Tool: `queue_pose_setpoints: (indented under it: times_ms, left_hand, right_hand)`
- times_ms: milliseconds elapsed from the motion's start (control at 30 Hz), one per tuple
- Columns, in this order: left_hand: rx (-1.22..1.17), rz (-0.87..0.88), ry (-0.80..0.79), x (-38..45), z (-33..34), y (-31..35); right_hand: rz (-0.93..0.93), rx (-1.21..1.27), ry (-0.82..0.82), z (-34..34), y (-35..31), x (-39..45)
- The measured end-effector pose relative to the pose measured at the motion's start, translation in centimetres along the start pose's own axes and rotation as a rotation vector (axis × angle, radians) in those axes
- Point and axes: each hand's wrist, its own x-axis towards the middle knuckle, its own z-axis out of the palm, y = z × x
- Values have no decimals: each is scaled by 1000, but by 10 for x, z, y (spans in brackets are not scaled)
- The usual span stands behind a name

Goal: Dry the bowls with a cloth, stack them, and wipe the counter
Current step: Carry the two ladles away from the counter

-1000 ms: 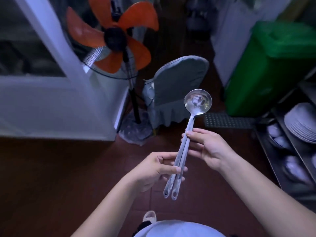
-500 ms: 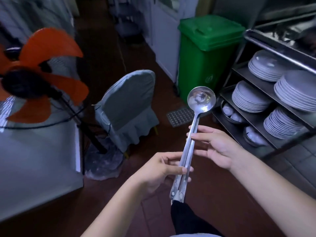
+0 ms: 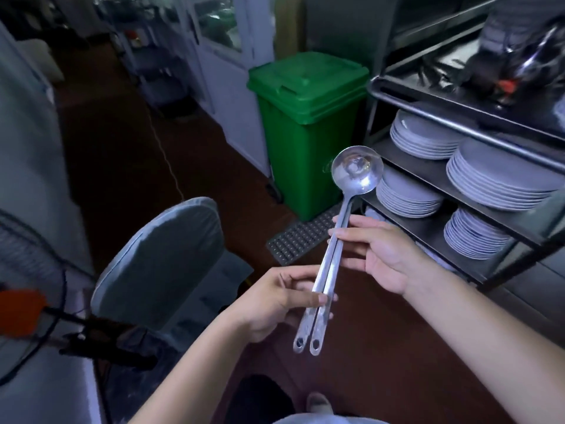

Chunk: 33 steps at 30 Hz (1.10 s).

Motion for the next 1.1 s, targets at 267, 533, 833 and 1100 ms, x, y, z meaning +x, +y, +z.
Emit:
queue_pose_setpoints:
  times_ms: [267, 533, 833, 1100]
  left_hand:
    - [166, -26, -229, 111, -67, 74]
    - [178, -65, -488, 227, -88, 158]
    - [239, -128, -688, 335, -44, 219]
    - [78, -219, -598, 426, 32, 260]
  right_hand:
    - [-46, 6, 188, -3, -56, 97]
    - [-122, 111, 433, -18, -130, 153]
    - [-162, 150, 575, -93, -197, 183]
    - [-134, -101, 599, -187, -268, 236]
